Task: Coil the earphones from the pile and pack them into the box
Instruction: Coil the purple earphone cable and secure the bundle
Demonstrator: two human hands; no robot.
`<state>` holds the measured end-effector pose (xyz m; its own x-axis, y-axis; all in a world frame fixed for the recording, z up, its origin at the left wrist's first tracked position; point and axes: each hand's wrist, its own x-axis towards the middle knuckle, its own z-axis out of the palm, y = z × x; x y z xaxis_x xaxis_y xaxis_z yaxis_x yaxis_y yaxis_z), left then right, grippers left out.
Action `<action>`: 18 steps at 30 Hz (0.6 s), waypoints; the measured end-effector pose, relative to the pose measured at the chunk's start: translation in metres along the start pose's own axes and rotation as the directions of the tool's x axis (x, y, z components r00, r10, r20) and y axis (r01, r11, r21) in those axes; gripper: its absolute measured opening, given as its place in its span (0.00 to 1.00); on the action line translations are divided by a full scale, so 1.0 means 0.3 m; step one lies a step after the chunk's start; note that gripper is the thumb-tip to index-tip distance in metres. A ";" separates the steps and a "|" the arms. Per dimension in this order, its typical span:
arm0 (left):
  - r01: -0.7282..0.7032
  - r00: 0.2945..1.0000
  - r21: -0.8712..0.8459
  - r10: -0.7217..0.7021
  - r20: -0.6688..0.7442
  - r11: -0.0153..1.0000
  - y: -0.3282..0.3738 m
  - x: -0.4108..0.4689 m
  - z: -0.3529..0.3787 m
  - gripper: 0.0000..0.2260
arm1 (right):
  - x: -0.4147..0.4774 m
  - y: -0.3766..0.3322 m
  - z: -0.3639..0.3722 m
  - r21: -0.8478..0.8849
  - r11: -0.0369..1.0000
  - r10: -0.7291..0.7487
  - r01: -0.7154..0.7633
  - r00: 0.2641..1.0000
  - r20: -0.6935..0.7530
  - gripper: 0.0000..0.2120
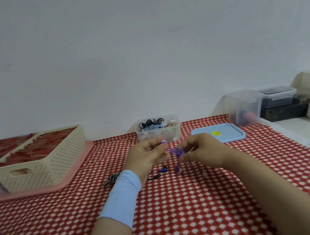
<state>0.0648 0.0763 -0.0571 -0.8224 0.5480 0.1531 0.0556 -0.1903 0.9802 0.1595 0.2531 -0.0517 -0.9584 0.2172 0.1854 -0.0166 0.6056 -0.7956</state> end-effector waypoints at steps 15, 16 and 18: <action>-0.042 0.996 0.192 0.057 -0.073 0.981 0.063 0.073 -0.019 0.09 | 0.062 -0.040 -0.030 0.116 0.993 0.040 -0.029 0.995 -0.096 0.08; -0.041 0.995 0.213 0.059 -0.077 0.976 0.077 0.091 -0.019 0.09 | 0.081 -0.048 -0.039 0.117 0.993 0.044 -0.031 0.993 -0.108 0.08; -0.044 0.995 0.306 0.069 -0.072 0.951 0.109 0.140 -0.020 0.11 | 0.132 -0.074 -0.062 0.122 0.992 0.058 -0.042 0.990 -0.131 0.09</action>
<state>0.0287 0.0883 -0.0193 -0.8551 0.4736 0.2109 0.2622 0.0443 0.9640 0.1271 0.2623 -0.0159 -0.9122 0.3502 0.2125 -0.0107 0.4982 -0.8670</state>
